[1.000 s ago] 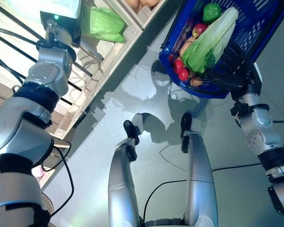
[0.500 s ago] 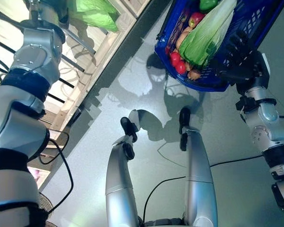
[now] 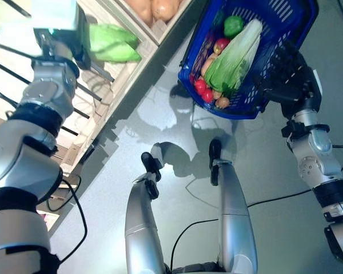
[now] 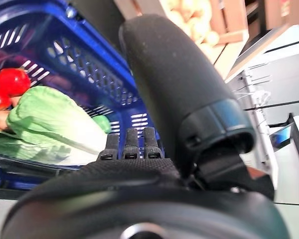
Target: Put vegetables into the basket
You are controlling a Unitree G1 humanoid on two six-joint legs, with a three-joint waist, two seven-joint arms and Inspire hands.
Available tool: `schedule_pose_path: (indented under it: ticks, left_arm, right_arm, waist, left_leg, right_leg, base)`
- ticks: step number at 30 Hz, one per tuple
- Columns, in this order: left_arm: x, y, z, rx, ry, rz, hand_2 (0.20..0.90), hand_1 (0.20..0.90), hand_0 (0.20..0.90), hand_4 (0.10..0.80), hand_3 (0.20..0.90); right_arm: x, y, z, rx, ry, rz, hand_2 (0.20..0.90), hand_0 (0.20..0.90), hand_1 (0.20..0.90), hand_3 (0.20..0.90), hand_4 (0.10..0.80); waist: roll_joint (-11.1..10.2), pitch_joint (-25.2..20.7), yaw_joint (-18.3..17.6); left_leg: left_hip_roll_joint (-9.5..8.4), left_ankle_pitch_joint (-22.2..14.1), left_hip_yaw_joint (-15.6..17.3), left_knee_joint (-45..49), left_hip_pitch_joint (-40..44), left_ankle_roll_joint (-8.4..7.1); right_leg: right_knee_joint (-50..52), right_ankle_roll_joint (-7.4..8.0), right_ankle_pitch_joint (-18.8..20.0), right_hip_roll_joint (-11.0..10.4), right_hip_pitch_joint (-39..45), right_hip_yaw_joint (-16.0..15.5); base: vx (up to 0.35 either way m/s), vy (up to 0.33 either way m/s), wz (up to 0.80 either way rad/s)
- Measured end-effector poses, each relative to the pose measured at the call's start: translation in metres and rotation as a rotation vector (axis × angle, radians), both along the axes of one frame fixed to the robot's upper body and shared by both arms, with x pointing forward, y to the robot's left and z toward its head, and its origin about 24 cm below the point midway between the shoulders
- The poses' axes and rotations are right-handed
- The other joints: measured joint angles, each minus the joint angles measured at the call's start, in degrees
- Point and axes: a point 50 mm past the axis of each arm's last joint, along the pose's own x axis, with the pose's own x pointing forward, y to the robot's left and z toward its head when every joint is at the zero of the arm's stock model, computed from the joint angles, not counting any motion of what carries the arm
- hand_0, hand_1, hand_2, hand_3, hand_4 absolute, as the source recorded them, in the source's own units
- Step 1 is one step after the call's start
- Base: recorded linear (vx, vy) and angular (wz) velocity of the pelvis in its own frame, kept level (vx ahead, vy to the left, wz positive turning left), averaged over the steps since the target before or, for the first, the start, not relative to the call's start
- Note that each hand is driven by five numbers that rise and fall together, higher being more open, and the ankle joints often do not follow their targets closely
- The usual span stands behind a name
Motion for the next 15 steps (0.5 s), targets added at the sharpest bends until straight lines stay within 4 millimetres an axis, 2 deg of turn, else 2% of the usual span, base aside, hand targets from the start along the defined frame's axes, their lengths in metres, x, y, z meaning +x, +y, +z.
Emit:
schedule_pose_path:
  ticks: [5, 7, 10, 14, 15]
  left_arm:
    - [-0.003, 0.006, -0.032, -0.224, -0.003, -0.068, 0.3, 0.3, 0.3, 0.4, 0.3]
    - [-0.008, 0.013, -0.044, -0.373, -0.036, -0.095, 0.3, 0.3, 0.3, 0.4, 0.3]
    - [-0.017, 0.022, -0.072, -0.591, -0.056, -0.123, 0.3, 0.3, 0.3, 0.4, 0.3]
    - [-0.025, 0.022, -0.092, -0.767, -0.084, -0.189, 0.3, 0.3, 0.3, 0.4, 0.3]
    - [-0.028, 0.018, -0.103, -0.837, -0.082, -0.222, 0.3, 0.3, 0.3, 0.4, 0.3]
  right_arm:
    - [-0.005, 0.008, -0.025, 0.012, 0.054, 0.013, 0.9, 0.9, 0.9, 0.9, 0.8]
    - [-0.007, 0.015, -0.036, 0.034, 0.076, 0.028, 0.9, 0.9, 0.9, 0.9, 0.8]
    - [-0.014, 0.026, -0.058, 0.049, 0.122, 0.044, 0.9, 0.9, 0.9, 0.9, 0.8]
    - [-0.02, 0.03, -0.069, 0.046, 0.15, 0.048, 0.9, 0.9, 0.9, 0.9, 0.8]
    - [-0.022, 0.03, -0.076, 0.049, 0.179, 0.049, 0.9, 0.9, 0.9, 0.9, 0.8]
  waist:
    - [-0.67, -0.05, 0.66]
    - [-0.68, -0.04, 1.13]
    - [-0.68, -0.04, 2.22]
    - [-0.65, -0.07, 3.44]
    - [-0.61, -0.15, 3.95]
  left_leg:
    - [-0.23, 2.17, -0.14, -5.63, 8.95, -1.05]
    - [-0.18, 2.9, -0.24, -8.36, 13.62, -1.74]
    - [0.0, 3.56, -0.24, -12.4, 21.72, -2.68]
    - [-0.24, 4.66, -0.24, -16.38, 28.39, -2.9]
    - [-0.38, 4.91, -0.2, -17.67, 30.91, -2.95]
  right_leg:
    - [-3.05, -0.62, -0.36, -0.02, 8.49, -2.17]
    - [-3.94, -1.04, -0.73, 0.34, 12.83, -3.13]
    - [-5.9, -1.74, -1.42, 0.12, 20.26, -5.54]
    - [-7.88, -1.85, -1.87, -0.15, 26.66, -7.73]
    - [-8.83, -1.69, -2.01, -0.21, 28.95, -7.67]
  base:
    - [0.062, -0.083, 0.07]
    - [0.125, -0.115, 0.03]
    - [0.105, -0.092, -0.03]
    - [0.119, -0.092, 0.08]
    - [0.092, -0.063, 0.05]
